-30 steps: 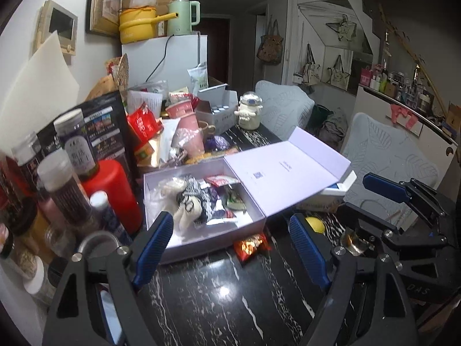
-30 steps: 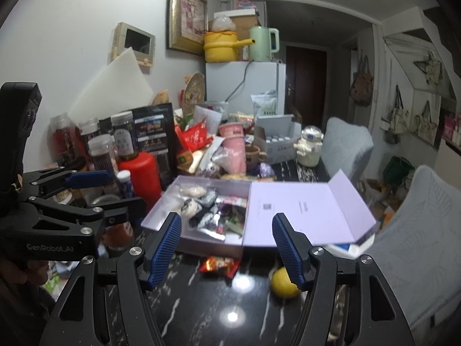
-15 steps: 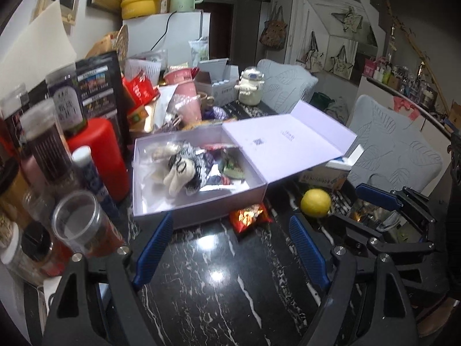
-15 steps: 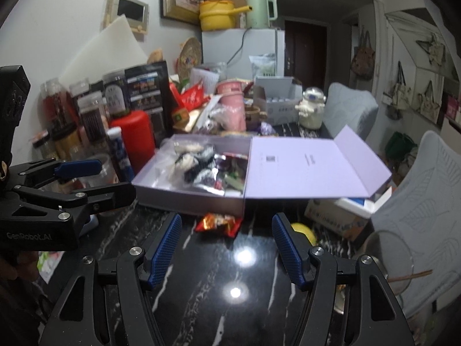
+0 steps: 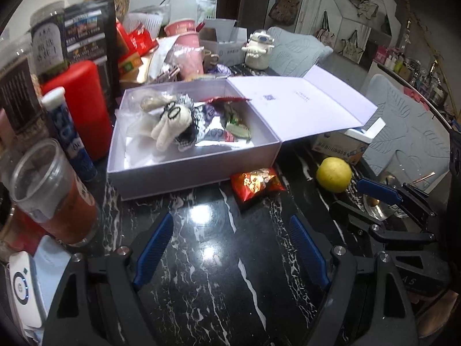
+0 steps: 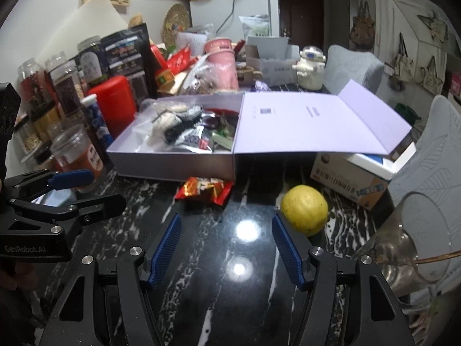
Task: Organize soft objects
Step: 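Withdraw both tools from the box toward the red snack bag, then approach the red snack bag with the right tool while the left tool moves alongside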
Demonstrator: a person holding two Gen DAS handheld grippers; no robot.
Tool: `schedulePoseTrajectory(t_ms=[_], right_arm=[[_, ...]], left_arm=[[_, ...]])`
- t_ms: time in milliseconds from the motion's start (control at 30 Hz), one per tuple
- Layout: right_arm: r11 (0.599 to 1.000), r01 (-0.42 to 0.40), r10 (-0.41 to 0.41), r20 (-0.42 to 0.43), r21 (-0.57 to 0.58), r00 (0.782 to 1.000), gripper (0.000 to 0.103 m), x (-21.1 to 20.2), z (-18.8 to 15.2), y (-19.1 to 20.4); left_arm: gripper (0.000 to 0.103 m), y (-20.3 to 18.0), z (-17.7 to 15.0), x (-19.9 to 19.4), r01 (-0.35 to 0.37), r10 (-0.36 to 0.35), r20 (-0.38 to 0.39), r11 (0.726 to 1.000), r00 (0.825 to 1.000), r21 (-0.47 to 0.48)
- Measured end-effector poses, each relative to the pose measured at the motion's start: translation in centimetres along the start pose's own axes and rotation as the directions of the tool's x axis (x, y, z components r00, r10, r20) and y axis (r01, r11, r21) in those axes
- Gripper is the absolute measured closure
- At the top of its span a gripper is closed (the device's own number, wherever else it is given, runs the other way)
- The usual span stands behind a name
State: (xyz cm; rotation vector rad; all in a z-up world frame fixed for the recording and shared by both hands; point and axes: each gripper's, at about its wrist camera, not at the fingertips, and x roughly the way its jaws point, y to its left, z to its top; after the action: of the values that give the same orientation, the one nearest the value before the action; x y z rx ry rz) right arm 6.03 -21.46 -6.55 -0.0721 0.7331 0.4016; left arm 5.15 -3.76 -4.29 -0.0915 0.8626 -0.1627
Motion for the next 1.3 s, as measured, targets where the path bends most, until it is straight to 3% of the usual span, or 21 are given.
schedulePoseTrajectory(t_ms=[400, 533, 700, 800, 900, 967, 1000, 1100, 1133, 1233, 1300], right_arm=[[1.000, -0.029, 0.028, -0.093, -0.007, 0.995, 0.043, 5.4, 0.8, -1.1], [0.998, -0.054, 0.052, -0.120, -0.013, 0.991, 0.050, 7.2, 1.2, -1.3], [0.994, -0.113, 0.113, -0.142, 0.006, 0.984, 0.052, 8.8, 1.7, -1.5], [0.989, -0.146, 0.145, -0.148, 0.006, 0.978, 0.056, 9.4, 2.0, -1.5], [0.985, -0.175, 0.173, -0.157, 0.006, 0.972, 0.064, 10.0, 2.1, -1.4], [0.981, -0.193, 0.193, -0.157, 0.014, 0.969, 0.073, 10.4, 2.2, -1.5], [0.980, -0.199, 0.199, -0.156, 0.019, 0.968, 0.083, 10.5, 2.2, -1.5], [0.976, -0.215, 0.218, -0.152, 0.036, 0.964, 0.090, 10.6, 2.2, -1.6], [0.974, -0.222, 0.225, -0.154, 0.033, 0.962, 0.096, 10.6, 2.2, -1.5], [0.976, -0.217, 0.217, -0.151, 0.018, 0.964, 0.096, 10.6, 2.1, -1.1], [0.976, -0.218, 0.219, -0.151, 0.020, 0.964, 0.096, 10.6, 2.1, -1.1]], left_arm=[[0.020, 1.1, 0.8, 4.9, 0.033, -0.033, -0.068, 0.999, 0.997, -0.012], [0.020, 1.2, 1.3, 5.9, 0.047, -0.047, -0.068, 0.999, 0.997, -0.003], [0.023, 1.5, 1.9, 6.8, 0.088, -0.089, -0.082, 0.996, 0.993, -0.007], [0.030, 1.5, 2.1, 7.3, 0.096, -0.096, -0.094, 0.995, 0.991, -0.003], [0.030, 1.5, 2.2, 7.5, 0.118, -0.117, -0.100, 0.993, 0.988, 0.002], [0.030, 1.4, 2.2, 7.8, 0.133, -0.132, -0.106, 0.991, 0.986, 0.007], [0.030, 1.4, 2.2, 7.9, 0.143, -0.142, -0.111, 0.990, 0.984, 0.008], [0.030, 1.3, 2.2, 8.5, 0.159, -0.157, -0.123, 0.987, 0.980, 0.005], [0.032, 1.3, 2.3, 8.7, 0.157, -0.155, -0.124, 0.988, 0.980, 0.007], [0.056, 1.1, 2.3, 9.6, 0.161, -0.157, -0.143, 0.987, 0.977, 0.014], [0.061, 0.7, 2.3, 10.2, 0.181, -0.176, -0.153, 0.983, 0.972, 0.021]])
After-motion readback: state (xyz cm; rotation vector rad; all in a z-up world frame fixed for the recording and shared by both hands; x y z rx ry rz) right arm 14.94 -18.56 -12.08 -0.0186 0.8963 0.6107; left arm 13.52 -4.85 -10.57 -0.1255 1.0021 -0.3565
